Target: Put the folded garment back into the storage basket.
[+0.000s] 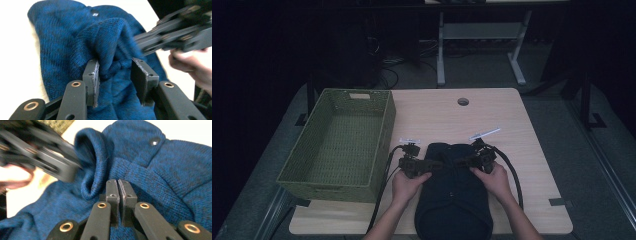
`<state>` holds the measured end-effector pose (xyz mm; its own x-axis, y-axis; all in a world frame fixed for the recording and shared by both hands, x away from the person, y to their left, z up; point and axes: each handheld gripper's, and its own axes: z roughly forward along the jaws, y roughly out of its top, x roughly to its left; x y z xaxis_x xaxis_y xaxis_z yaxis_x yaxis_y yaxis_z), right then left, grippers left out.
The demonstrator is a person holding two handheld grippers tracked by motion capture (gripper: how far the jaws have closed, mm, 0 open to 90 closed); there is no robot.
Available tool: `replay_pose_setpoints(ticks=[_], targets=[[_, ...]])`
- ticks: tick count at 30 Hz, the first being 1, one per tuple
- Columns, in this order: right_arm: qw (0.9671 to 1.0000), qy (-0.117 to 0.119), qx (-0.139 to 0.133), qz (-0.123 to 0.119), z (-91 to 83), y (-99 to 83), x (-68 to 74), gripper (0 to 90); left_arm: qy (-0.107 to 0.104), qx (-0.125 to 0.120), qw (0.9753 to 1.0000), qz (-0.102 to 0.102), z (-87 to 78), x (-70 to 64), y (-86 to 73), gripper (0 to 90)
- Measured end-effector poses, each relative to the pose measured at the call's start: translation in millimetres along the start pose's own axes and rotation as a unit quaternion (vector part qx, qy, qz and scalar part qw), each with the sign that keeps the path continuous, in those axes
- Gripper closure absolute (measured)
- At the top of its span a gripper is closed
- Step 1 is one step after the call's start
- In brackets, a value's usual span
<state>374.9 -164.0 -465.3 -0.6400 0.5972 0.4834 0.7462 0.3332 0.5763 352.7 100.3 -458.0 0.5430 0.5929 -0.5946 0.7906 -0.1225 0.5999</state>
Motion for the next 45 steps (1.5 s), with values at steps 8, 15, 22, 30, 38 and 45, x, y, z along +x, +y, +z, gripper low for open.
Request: replay_pose_setpoints(ticks=[8, 15, 22, 30, 38, 45], targets=[[0.9998, -0.004, 0.017, -0.005, 0.7, -6.1, -2.7, 89.6, -0.03, -0.044, 0.9986, 0.009, -16.1, -12.5, 15.8, 59.3], [0.9999, -0.001, 0.011, -0.008, -1.7, -13.0, -3.5, 89.7, -0.032, -0.068, 0.9971, 0.011, -23.8, -14.9, 24.0, 59.3], [0.9994, 0.003, 0.026, -0.023, -4.0, -16.0, 1.0, 89.7, -0.017, -0.075, 0.9969, -0.012, -16.8, 1.0, 28.5, 58.6], [0.9993, 0.004, 0.027, -0.024, -6.8, -15.8, 2.0, 87.3, -0.02, -0.012, 0.9995, -0.019, 13.5, 3.8, 16.8, 60.1], [0.9994, 0.025, -0.019, -0.015, -30.5, -15.9, 0.5, 86.8, -0.015, 0.034, 0.999, -0.027, 23.5, 10.7, 3.2, 60.2], [0.9996, 0.005, 0.027, -0.01, -17.0, -19.7, -2.6, 88.0, -0.029, -0.016, 0.9993, -0.016, 0.7, -0.1, 17.4, 59.0]])
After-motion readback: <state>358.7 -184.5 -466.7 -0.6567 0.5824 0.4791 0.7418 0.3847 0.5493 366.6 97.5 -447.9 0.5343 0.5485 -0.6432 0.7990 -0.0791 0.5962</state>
